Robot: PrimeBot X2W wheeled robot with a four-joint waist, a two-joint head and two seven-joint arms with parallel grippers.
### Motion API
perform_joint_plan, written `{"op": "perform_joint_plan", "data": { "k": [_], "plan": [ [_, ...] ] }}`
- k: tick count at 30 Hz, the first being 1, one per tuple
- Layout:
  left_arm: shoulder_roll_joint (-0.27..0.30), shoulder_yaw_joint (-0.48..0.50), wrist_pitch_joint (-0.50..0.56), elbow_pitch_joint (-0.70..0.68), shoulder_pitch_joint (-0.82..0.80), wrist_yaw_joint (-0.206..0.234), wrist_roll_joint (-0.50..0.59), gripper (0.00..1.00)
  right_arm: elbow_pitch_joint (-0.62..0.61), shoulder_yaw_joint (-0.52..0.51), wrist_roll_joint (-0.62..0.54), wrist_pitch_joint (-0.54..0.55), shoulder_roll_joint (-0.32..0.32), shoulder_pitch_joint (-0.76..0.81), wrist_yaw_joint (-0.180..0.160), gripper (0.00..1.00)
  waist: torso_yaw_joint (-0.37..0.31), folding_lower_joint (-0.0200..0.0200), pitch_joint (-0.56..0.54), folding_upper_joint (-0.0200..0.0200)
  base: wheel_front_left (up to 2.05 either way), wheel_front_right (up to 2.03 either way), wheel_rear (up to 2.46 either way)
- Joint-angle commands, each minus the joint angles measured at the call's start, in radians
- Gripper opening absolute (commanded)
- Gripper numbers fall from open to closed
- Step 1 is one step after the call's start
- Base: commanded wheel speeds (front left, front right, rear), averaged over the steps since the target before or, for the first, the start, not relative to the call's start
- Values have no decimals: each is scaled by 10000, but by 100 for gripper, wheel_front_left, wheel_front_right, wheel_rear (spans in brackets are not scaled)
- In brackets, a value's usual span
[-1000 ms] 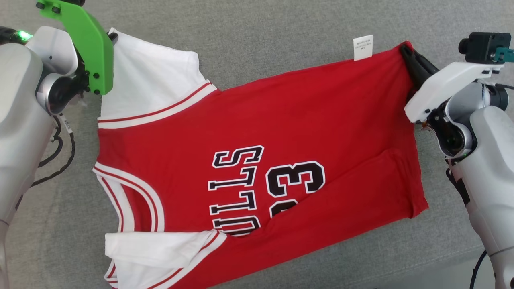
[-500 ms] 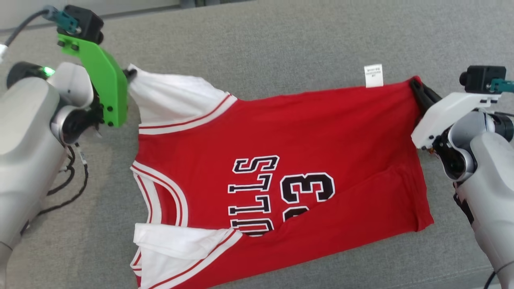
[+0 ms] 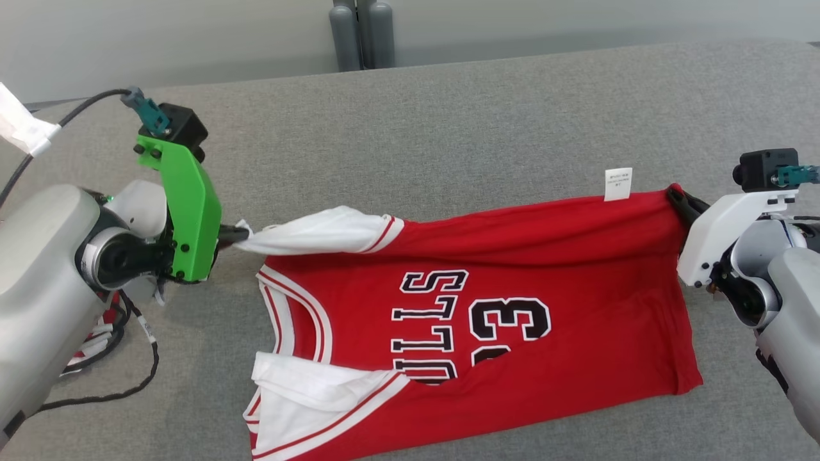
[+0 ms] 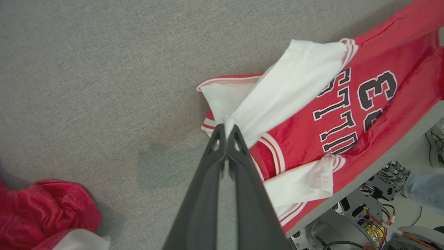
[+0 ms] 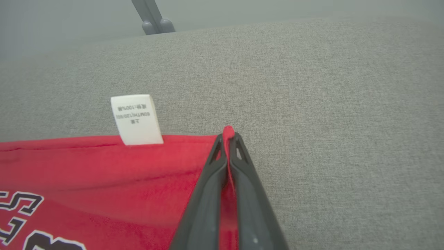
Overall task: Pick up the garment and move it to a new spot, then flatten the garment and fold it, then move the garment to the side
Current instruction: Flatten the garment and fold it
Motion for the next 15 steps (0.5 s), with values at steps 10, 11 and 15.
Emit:
{"op": "perform_joint_plan", "data": {
  "k": [10,11,15],
  "plan": [
    [512,-403,1505,-1755,995,778,-908,0,-220,1476,1010,504,-989,-15,1,0,311,1,-179,0,0,0,0],
    [563,-440,1592,-1890,1055,837,-947,0,-297,1637,1144,607,-1084,7,3,0,314,1,-191,0,0,0,0],
    [791,-574,1911,-2420,1378,1080,-1172,0,-749,2403,1666,1102,-1612,144,1,0,283,1,-281,0,0,0,0]
  ]
}}
